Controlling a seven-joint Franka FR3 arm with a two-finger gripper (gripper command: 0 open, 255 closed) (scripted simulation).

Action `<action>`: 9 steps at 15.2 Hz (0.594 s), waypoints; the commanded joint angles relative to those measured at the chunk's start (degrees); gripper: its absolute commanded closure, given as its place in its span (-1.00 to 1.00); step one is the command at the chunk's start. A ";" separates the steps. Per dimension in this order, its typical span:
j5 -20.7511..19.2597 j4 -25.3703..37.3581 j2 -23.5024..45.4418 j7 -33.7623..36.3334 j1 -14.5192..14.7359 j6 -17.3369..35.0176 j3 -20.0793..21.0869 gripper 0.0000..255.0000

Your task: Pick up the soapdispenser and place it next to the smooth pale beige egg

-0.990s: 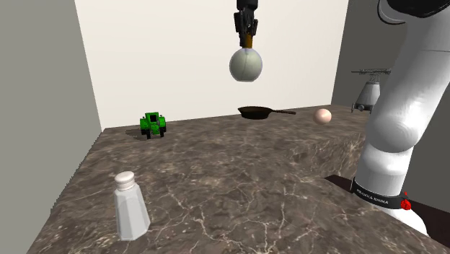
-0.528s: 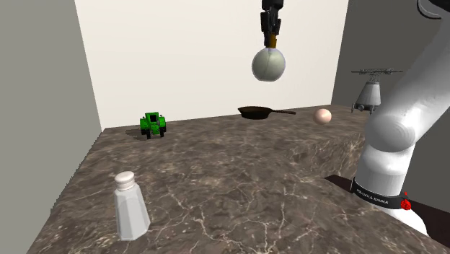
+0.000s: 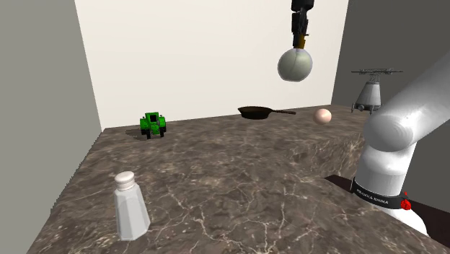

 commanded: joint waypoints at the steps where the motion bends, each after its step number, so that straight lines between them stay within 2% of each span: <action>1: -0.98 -1.71 -2.36 -2.16 -0.38 -0.59 -1.63 1.00; 7: -5.59 -4.74 -8.56 -10.24 -1.83 -3.12 -8.01 1.00; 9: -5.69 -7.18 -9.64 -10.08 -1.89 -1.75 -8.05 1.00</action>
